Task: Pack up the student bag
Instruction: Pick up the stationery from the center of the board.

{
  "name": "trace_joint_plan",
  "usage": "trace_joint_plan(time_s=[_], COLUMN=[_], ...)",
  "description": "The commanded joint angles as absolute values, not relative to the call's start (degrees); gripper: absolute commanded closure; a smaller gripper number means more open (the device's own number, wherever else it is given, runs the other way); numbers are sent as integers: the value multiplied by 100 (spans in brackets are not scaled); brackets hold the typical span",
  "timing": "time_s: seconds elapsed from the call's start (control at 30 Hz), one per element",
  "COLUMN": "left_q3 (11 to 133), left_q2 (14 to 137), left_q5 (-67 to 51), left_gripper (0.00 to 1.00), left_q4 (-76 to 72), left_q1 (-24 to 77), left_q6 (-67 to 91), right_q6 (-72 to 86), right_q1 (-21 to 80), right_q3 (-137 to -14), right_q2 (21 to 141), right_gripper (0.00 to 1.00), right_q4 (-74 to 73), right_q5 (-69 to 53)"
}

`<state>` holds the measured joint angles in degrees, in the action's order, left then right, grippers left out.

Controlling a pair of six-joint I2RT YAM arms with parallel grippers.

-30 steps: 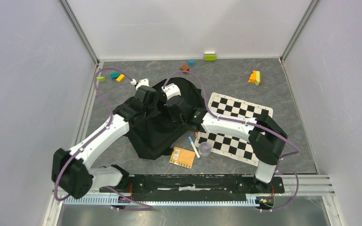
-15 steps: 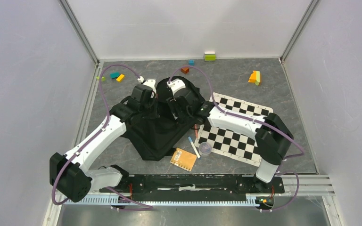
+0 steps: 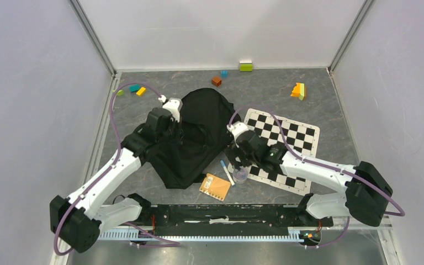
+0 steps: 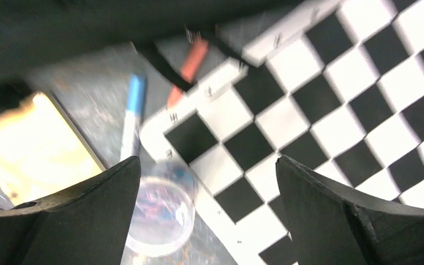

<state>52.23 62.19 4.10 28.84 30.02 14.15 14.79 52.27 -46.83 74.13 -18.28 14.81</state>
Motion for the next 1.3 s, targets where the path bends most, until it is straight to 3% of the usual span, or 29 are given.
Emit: trace_joint_plan(time_s=[0.0, 0.3, 0.7, 0.87, 1.07, 1.27], left_q3=[4857, 4791, 4790, 4799, 4799, 4790], left_q2=[5667, 5756, 5743, 5773, 5777, 5713], left_q5=[263, 132, 79, 88, 35, 27], left_gripper=[98, 98, 98, 98, 98, 98], left_q4=[2251, 2239, 2221, 2231, 2232, 2206], left_q1=[3028, 3024, 3030, 3024, 3023, 3028], left_q6=[974, 1037, 1046, 1037, 1015, 1011], right_q6=[2001, 2465, 3021, 3069, 3085, 2423], right_q1=[5395, 6057, 6432, 6451, 6478, 6478], right_q3=[-4198, -4221, -3821, -3858, -4033, -5022], right_q2=[7197, 7574, 7060, 7327, 7028, 6525], right_gripper=[3, 2, 2, 20, 55, 60], right_q4=[-2182, -2503, -2814, -2769, -3011, -2739], right_q5=[1179, 1739, 1774, 1653, 2030, 2514])
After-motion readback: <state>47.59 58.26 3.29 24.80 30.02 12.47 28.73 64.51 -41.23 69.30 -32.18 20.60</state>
